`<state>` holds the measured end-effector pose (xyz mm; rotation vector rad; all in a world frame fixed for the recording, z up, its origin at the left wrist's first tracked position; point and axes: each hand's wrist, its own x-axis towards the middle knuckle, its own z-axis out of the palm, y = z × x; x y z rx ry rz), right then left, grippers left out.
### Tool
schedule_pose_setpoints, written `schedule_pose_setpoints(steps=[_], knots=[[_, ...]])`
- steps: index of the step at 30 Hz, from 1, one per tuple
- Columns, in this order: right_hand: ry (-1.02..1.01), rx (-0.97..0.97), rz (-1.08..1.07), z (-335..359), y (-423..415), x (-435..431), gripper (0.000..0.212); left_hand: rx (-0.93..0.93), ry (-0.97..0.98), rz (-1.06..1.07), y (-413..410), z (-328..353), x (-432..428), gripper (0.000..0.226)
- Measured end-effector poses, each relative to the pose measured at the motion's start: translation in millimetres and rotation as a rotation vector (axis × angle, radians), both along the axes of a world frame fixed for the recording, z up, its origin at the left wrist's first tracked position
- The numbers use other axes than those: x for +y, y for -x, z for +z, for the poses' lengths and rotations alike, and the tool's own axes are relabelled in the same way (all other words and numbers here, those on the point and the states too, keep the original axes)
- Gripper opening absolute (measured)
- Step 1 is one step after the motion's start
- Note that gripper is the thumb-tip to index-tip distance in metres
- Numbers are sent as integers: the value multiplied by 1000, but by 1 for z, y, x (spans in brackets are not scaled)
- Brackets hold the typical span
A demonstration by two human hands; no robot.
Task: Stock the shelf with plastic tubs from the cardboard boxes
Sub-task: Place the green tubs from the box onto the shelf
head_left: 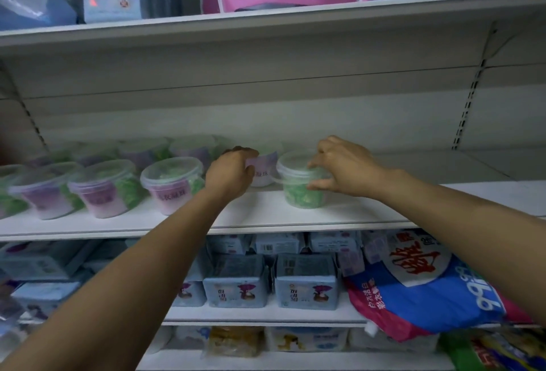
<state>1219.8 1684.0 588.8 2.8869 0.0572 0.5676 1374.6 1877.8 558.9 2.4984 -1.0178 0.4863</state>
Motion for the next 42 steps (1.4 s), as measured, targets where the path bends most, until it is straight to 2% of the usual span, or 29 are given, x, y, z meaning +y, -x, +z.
schedule_pose_setpoints(steps=[2,4,6,9,11,14,17,20,28,42], knots=[[-257,59,36,6,-5,-2,51,-16,5,-11,-3,1,1,41],[-387,204,55,16,-3,-10,55,-43,-14,-8,-6,2,0,42],[-334,282,41,19,-1,-20,57,-70,-30,-6,-8,2,-3,41],[-261,171,21,14,-8,-29,48,-85,-16,-7,-14,4,-10,36],[-195,83,-48,10,-17,-27,50,-72,-9,-2,-17,6,-14,32],[-258,61,-89,7,-26,-26,55,-63,-35,-10,-23,9,-17,29],[-219,108,-75,6,-29,-28,38,-45,-55,-20,-30,10,-18,27],[-186,58,-125,5,-35,-32,32,-26,-53,-22,-35,10,-20,26],[-178,103,-251,6,-76,-32,34,27,-110,31,-47,18,-36,26],[-137,118,-340,6,-83,-42,36,18,-96,50,-61,15,-50,24]])
